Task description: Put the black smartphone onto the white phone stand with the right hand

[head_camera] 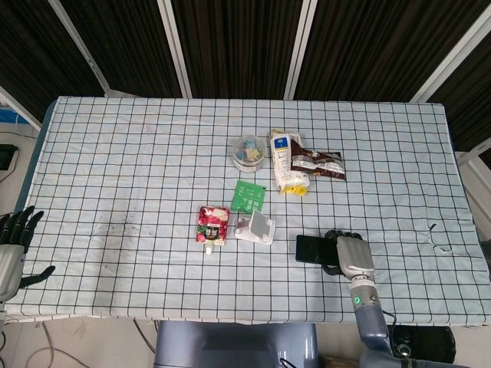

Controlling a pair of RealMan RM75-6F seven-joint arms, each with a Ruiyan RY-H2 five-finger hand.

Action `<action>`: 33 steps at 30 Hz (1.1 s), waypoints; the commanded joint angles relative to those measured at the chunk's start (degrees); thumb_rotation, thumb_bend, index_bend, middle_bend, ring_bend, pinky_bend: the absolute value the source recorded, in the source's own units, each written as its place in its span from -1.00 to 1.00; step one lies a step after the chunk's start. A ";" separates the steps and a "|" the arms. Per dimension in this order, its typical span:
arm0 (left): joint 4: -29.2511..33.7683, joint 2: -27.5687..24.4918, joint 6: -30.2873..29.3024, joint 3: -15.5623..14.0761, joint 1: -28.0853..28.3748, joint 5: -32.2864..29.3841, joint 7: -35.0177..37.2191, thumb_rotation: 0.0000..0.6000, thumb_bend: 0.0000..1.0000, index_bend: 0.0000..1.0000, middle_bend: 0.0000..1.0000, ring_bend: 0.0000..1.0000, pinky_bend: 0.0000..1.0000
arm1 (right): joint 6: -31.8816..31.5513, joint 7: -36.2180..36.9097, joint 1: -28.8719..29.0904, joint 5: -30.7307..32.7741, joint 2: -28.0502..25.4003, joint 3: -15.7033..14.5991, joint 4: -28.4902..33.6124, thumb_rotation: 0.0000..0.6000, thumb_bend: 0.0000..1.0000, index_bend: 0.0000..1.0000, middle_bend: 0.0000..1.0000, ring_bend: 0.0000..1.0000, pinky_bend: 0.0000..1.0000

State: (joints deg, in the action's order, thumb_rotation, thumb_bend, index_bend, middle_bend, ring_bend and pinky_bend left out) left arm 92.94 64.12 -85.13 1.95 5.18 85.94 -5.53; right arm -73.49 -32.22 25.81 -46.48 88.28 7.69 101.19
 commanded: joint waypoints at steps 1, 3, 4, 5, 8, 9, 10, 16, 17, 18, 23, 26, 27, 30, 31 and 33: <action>-0.02 0.02 -0.08 0.00 -0.02 0.05 0.00 1.00 -1.00 -1.00 -1.00 -1.00 -1.00 | 0.49 2.52 -0.50 -0.53 -1.54 1.23 1.26 1.00 -0.11 0.64 0.45 -0.11 -0.55; -0.01 0.04 -0.15 0.01 -0.04 0.09 -0.01 1.00 -1.00 -1.00 -1.00 -1.00 -1.00 | 0.62 3.99 -0.76 -1.14 -2.14 1.67 1.68 1.00 -0.11 0.64 0.45 -0.10 -0.55; -0.03 0.06 -0.15 0.01 -0.04 0.07 -0.01 1.00 -1.00 -1.00 -1.00 -1.00 -1.00 | 0.62 5.10 -0.96 -1.53 -2.40 2.04 1.91 1.00 -0.11 0.64 0.45 -0.10 -0.55; -0.03 0.07 -0.14 0.01 -0.04 0.08 -0.01 1.00 -1.00 -1.00 -1.00 -1.00 -1.00 | 0.64 5.91 -1.10 -1.72 -2.54 2.35 2.09 1.00 -0.11 0.64 0.45 -0.10 -0.55; -0.03 0.10 -0.13 0.04 -0.03 0.03 -0.01 1.00 -1.00 -1.00 -1.00 -1.00 -1.00 | 0.76 10.11 -1.79 -1.73 -2.89 4.21 3.40 1.00 -0.10 0.64 0.45 -0.10 -0.55; -0.04 0.12 -0.14 0.05 -0.03 0.03 0.02 1.00 -1.00 -1.00 -1.00 -1.00 -1.00 | 0.87 11.35 -1.98 -1.50 -2.95 4.80 3.87 1.00 -0.09 0.64 0.45 -0.10 -0.55; -0.05 0.14 -0.15 0.07 -0.02 0.05 0.07 1.00 -1.00 -1.00 -1.00 -1.00 -1.00 | 1.11 13.51 -2.28 -1.06 -2.94 5.83 4.81 1.00 -0.08 0.64 0.45 -0.10 -0.55; -0.09 0.31 0.02 0.09 0.13 0.13 0.25 1.00 -1.00 -1.00 -1.00 -1.00 -1.00 | 6.05 25.96 -3.30 0.26 -4.03 10.48 9.27 1.00 -0.07 0.64 0.45 -0.10 -0.55; 0.02 0.34 0.11 0.09 0.17 0.12 0.50 1.00 -1.00 -1.00 -1.00 -1.00 -1.00 | 7.04 27.96 -3.35 -0.13 -4.07 10.99 9.64 1.00 -0.07 0.64 0.45 -0.10 -0.55; 0.04 0.34 0.14 0.10 0.20 0.12 0.62 1.00 -1.00 -1.00 -1.00 -1.00 -1.00 | 7.46 29.18 -3.39 -0.58 -3.96 11.26 9.76 1.00 -0.07 0.64 0.44 -0.10 -0.55; -0.38 0.80 -0.05 0.33 0.47 0.52 0.69 1.00 -1.00 -1.00 -1.00 -1.00 -1.00 | 8.22 36.86 -3.89 -4.04 -1.36 12.49 8.85 1.00 -0.08 0.64 0.44 -0.10 -0.55; -0.63 1.08 0.32 0.40 0.64 0.25 0.58 1.00 -1.00 -1.00 -1.00 -1.00 -1.00 | 7.88 40.02 -3.87 -5.78 0.51 13.22 7.65 1.00 -0.08 0.64 0.44 -0.10 -0.55; -0.68 1.16 0.40 0.49 0.71 0.11 0.56 1.00 -1.00 -1.00 -1.00 -1.00 -1.00 | 7.51 41.21 -3.84 -6.85 1.36 13.44 7.02 1.00 -0.07 0.64 0.44 -0.10 -0.55; -0.69 1.24 0.57 0.52 0.81 0.01 0.62 1.00 -1.00 -1.00 -1.00 -1.00 -1.00 | 7.07 44.12 -3.75 -10.25 3.50 13.07 5.18 1.00 -0.07 0.64 0.44 -0.10 -0.55; -0.69 1.24 0.62 0.51 0.84 0.03 0.67 1.00 -1.00 -1.00 -1.00 -1.00 -1.00 | 7.22 45.18 -3.65 -11.61 4.27 12.64 4.10 1.00 -0.07 0.64 0.44 -0.10 -0.55; -0.64 1.23 0.70 0.49 0.88 0.01 0.83 1.00 -1.00 -1.00 -1.00 -1.00 -1.00 | 7.68 48.18 -3.57 -14.20 5.95 11.77 1.61 1.00 -0.07 0.64 0.44 -0.10 -0.55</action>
State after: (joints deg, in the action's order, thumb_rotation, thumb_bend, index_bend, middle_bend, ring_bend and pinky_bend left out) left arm 92.30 65.35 -84.44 2.45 6.04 85.96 -4.71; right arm -66.08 13.17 22.14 -58.00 92.18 20.27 105.32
